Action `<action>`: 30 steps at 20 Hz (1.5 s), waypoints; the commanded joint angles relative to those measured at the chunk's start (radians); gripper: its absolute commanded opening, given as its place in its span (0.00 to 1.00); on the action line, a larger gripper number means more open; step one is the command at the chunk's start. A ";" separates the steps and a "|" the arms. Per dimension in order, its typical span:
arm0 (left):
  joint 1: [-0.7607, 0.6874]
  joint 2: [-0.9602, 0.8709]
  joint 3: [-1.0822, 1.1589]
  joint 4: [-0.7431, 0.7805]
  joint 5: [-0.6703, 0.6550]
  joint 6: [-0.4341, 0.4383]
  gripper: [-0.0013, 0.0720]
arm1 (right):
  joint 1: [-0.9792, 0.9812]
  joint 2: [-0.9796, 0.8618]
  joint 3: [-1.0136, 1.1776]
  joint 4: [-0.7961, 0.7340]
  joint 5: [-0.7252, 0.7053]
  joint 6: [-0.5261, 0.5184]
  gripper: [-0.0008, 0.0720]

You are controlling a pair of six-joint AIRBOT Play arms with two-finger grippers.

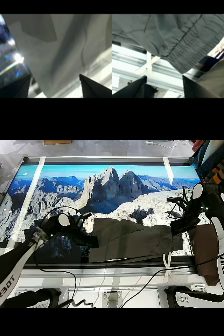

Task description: Fold the clothes and pants, and hang the long-sleeved shirts on hangers.

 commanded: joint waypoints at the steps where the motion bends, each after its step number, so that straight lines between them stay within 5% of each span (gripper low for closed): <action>1: 0.002 -0.054 0.000 -0.071 0.075 0.088 0.96 | -0.001 0.001 0.001 0.001 -0.019 0.001 0.70; 2: 0.005 -0.077 0.000 -0.059 0.069 0.117 0.96 | -0.001 0.001 0.001 0.001 -0.019 0.001 0.70; 4: 0.029 -0.119 0.000 -0.044 0.068 0.167 0.74 | -0.001 0.001 0.001 0.001 -0.019 0.000 0.70; 5: 0.050 -0.127 0.000 -0.045 0.074 0.179 0.73 | -0.001 0.001 0.001 0.002 -0.019 0.001 0.70; 9: 0.153 -0.129 0.001 -0.044 0.082 0.179 0.74 | -0.001 0.001 0.001 0.008 -0.045 0.000 0.70; 11: 0.164 -0.131 0.000 -0.053 0.065 0.178 0.95 | -0.001 0.001 0.001 0.019 -0.062 0.001 0.70; 15: 0.112 -0.177 0.000 -0.282 0.045 0.259 0.95 | -0.001 0.001 0.001 0.023 -0.071 0.002 0.70; 19: 0.000 -0.263 0.001 -0.331 0.056 0.272 0.96 | -0.001 0.001 0.001 0.023 -0.071 0.005 0.70; 20: -0.026 -0.269 0.008 -0.333 0.060 0.272 0.83 | -0.001 0.001 0.001 0.023 -0.071 0.005 0.70; 22: -0.076 -0.268 0.029 -0.341 0.091 0.278 0.79 | -0.001 0.001 0.001 0.023 -0.072 0.005 0.70; 25: -0.134 -0.268 0.084 -0.324 0.096 0.341 0.07 | -0.001 0.001 0.001 0.023 -0.072 0.005 0.70; 30: -0.134 -0.264 0.172 -0.145 0.112 0.278 0.03 | -0.001 0.001 0.001 0.022 -0.072 0.005 0.70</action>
